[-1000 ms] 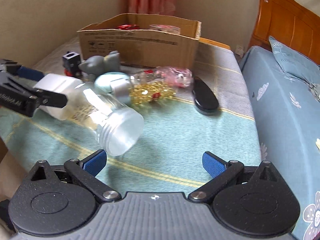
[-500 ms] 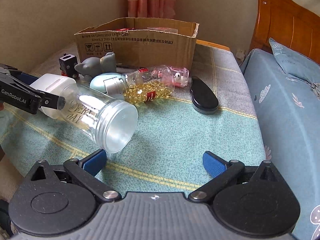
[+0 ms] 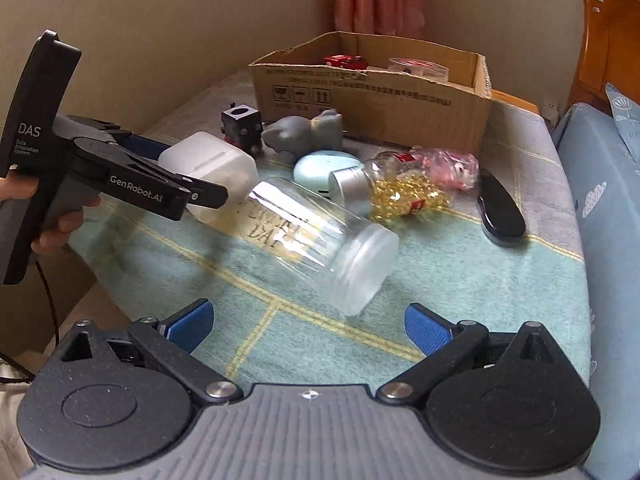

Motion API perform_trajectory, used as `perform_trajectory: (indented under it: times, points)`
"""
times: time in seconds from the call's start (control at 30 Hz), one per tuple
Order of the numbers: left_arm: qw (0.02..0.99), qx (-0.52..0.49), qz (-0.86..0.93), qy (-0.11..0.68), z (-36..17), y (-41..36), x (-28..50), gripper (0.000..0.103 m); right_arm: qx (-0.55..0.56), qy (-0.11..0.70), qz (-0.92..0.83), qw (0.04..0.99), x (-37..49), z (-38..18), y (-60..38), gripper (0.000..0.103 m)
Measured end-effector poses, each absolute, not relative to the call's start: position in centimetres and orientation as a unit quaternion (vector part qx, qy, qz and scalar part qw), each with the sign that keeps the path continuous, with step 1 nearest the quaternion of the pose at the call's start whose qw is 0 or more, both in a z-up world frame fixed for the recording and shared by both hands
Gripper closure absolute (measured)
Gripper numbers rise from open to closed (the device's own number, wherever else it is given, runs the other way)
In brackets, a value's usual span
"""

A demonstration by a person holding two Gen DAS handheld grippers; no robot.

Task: Organize rigid objects
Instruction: 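Move left tool to the white plastic bottle while right tool approaches the clear jar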

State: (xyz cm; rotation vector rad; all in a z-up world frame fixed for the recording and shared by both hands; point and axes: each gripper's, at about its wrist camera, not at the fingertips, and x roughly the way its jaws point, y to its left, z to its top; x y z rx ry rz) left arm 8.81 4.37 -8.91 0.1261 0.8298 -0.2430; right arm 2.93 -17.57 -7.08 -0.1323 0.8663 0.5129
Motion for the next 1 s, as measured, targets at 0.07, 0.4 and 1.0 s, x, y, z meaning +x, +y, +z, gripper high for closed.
perform_trajectory:
  times: [0.07, 0.4, 1.0]
  points:
    - [0.907, 0.059, -0.121, 0.400, -8.7, 4.5, 8.7, 0.001, -0.058, 0.415, 0.257, 0.871, 3.6, -6.9, -16.9, 0.000]
    - [0.918, 0.039, -0.130, 0.373, -6.4, 6.3, 7.7, 0.001, -0.068, 0.434, 0.247, 0.864, 6.8, -7.0, -14.1, 0.000]
    - [0.913, 0.050, -0.160, 0.372, -6.7, 5.9, 8.2, 0.001, -0.098, 0.470, 0.140, 0.866, 8.1, -7.2, -12.1, 0.000]
